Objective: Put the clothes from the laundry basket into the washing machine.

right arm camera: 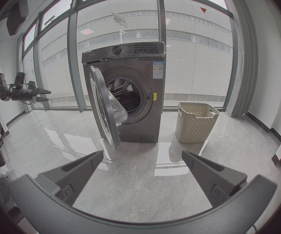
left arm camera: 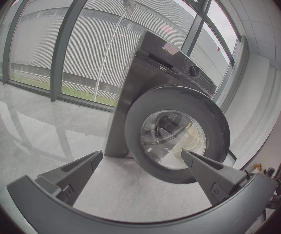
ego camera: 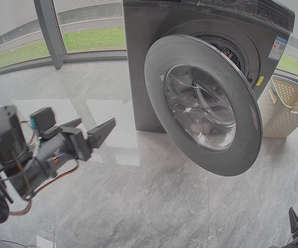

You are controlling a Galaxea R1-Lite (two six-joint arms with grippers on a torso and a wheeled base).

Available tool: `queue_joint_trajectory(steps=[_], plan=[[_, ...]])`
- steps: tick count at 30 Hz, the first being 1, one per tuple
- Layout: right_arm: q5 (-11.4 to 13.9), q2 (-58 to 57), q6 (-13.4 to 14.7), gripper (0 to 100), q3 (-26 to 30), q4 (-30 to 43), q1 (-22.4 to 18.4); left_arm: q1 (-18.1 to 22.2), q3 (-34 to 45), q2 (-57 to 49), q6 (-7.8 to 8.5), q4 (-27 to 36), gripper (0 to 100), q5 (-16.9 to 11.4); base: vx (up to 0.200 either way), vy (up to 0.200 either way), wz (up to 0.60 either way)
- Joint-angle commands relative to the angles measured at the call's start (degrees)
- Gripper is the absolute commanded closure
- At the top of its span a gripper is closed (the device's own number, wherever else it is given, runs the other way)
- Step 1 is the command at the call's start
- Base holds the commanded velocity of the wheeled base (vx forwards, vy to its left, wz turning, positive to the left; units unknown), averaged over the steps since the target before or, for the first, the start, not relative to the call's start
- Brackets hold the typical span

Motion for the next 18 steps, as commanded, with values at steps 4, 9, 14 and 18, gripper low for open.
queue_joint_trajectory(steps=[4, 9, 14, 18], plan=[[-0.4, 0.0, -0.1, 0, 0.6, 0.0, 0.0, 20.2, 30.3, -62.8, 5.63, 24.4, 0, -6.8, 0.000, 0.000, 0.00], [-0.7, -0.1, 0.6, 0, 0.9, -0.9, 0.0, 26.4, 30.3, -75.4, 5.55, 39.1, 0, -13.1, 0.000, 0.000, 0.00], [-0.6, -0.1, 0.6, 0, 0.9, -0.9, -0.1, 28.4, 30.3, -76.1, 4.14, 42.3, 0, -12.4, 0.000, 0.000, 0.00], [-0.7, -0.1, 0.7, 0, 1.0, -0.9, -0.1, 36.0, 30.3, -80.0, 5.28, 46.0, 0, -12.4, 0.000, 0.000, 0.00]])
